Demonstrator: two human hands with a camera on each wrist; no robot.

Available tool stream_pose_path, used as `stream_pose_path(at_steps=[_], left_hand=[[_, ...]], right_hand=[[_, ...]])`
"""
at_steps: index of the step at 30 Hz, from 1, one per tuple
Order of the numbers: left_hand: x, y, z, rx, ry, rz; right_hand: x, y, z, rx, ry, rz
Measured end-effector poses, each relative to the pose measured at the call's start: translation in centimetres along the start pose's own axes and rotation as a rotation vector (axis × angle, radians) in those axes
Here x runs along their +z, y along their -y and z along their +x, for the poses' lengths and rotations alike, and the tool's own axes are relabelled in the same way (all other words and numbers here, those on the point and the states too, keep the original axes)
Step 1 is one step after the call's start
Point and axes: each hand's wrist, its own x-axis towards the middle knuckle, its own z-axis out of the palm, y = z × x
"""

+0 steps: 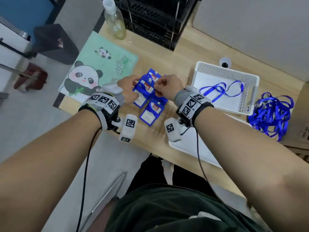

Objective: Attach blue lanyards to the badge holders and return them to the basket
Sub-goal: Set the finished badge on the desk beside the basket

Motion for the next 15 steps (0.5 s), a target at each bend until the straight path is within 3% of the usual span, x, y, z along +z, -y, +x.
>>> stream_pose_path(at_steps=[5,15], left_hand=[[1.5,2.4,1.2,-0.070,0.062,0.006],[2.8,3.5,2.3,-0.101,0.095,0.047]], right_hand=[[2.4,-0.8,2.1,0.014,0.075,-0.155],[4.7,-1.7,4.2,0.036,0.080,-0.280]])
